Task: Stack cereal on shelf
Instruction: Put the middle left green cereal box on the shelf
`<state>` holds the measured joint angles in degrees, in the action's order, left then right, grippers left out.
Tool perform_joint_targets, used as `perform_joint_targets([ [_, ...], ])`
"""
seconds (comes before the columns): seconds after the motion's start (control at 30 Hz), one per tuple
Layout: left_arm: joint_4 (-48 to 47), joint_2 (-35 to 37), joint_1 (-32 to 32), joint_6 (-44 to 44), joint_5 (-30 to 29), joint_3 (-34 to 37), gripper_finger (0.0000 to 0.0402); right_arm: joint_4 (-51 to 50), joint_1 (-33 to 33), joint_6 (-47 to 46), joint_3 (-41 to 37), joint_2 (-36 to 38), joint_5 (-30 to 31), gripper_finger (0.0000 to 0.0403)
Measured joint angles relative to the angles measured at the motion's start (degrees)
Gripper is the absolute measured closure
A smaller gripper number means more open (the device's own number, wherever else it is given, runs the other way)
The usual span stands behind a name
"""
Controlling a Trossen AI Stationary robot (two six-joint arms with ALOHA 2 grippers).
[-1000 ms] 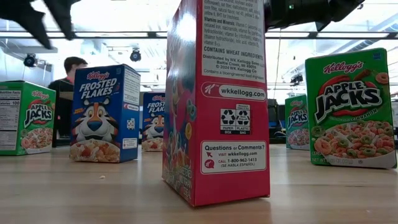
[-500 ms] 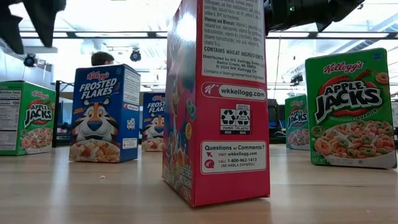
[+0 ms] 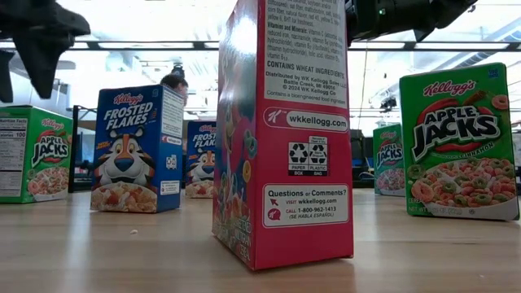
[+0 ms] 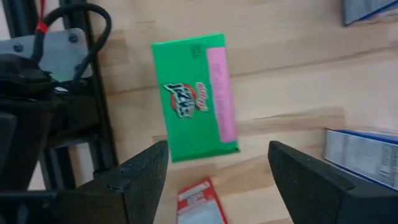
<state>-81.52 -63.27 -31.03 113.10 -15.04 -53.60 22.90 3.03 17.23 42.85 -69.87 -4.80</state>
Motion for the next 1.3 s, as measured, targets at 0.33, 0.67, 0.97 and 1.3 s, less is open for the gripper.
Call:
perform_joint_targets([
  [0.33, 1.5, -0.2, 0.0, -0.1, -1.8, 4.1, 0.0141, 0.1, 0.0, 0.0, 0.0, 0.0, 0.0, 0.0394],
  [0.67, 5.0, -0.4, 0.0, -0.3, -2.4, 6.5, 0.0172, 0.1, 0.0, -0.1, 0.0, 0.0, 0.0, 0.0394],
  [0.97, 5.4, -0.4, 0.0, -0.3, -2.4, 6.5, 0.0228, 0.1, 0.0, -0.1, 0.0, 0.0, 0.3, 0.0394],
  [1.3, 5.6, -0.4, 0.0, -11.1, -8.8, 0.8, 0.0241, 0.0, 0.0, 0.3, 0.0, 0.0, 0.3, 0.0394],
])
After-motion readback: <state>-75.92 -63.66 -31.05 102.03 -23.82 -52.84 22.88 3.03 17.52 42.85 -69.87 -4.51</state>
